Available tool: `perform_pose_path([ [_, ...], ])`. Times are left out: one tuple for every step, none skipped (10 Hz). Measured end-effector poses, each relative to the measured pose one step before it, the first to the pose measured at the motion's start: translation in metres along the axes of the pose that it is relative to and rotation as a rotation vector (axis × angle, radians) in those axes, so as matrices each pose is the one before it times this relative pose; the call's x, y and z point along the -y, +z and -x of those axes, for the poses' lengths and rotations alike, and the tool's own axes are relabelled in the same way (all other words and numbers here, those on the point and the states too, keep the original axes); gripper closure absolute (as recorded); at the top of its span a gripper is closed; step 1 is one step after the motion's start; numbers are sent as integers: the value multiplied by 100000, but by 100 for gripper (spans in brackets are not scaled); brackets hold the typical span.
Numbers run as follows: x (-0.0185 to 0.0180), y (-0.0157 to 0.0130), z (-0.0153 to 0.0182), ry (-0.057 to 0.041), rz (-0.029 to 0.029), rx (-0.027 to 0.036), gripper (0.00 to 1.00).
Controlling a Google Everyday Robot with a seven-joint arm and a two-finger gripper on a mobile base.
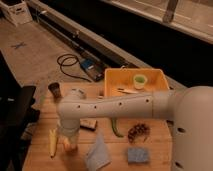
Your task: Place apple in metal cup
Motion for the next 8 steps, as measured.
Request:
perform_pose_path([
  [1,-5,1,-14,-15,-1,35],
  [25,-13,-22,-60,-13,64,35],
  [114,441,-15,-35,462,784,35],
  [72,676,-115,-198,169,797,35],
  [-48,857,-407,393,-2,1065,35],
  [-128,548,-513,811,-127,1010,35],
  [-23,330,-314,544,158,705,35],
  [-24,278,-311,514,172,616,35],
])
